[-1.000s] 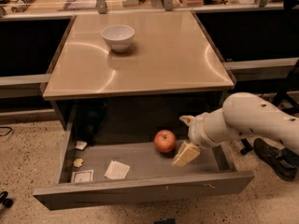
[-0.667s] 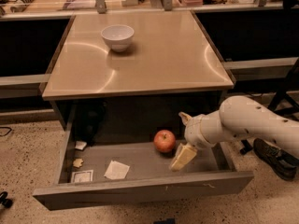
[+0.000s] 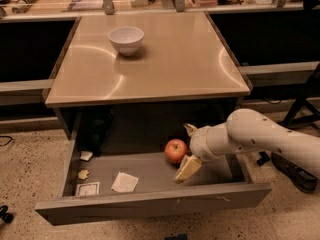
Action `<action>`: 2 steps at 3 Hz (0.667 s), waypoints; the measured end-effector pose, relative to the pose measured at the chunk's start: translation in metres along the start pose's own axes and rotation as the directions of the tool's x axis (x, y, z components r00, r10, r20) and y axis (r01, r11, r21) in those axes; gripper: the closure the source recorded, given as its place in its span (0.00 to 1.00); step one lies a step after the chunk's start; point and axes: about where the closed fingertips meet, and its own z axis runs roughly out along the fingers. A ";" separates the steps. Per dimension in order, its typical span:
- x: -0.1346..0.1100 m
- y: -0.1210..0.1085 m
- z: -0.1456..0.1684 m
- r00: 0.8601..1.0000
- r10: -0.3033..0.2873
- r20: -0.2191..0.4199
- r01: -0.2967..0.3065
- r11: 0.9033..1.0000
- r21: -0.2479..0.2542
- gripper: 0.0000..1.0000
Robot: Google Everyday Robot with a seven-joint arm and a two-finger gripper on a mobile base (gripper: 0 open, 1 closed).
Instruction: Pick apple from top drawer and place on counter
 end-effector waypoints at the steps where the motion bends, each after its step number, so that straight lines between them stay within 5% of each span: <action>1: 0.003 0.000 0.014 1.000 0.008 0.020 -0.007 1.000 -0.018 0.02; 2: 0.003 0.000 0.014 1.000 0.008 0.020 -0.008 1.000 -0.019 0.20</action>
Offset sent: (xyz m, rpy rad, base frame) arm 0.0035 0.0059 -0.0105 0.0206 0.0118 0.0089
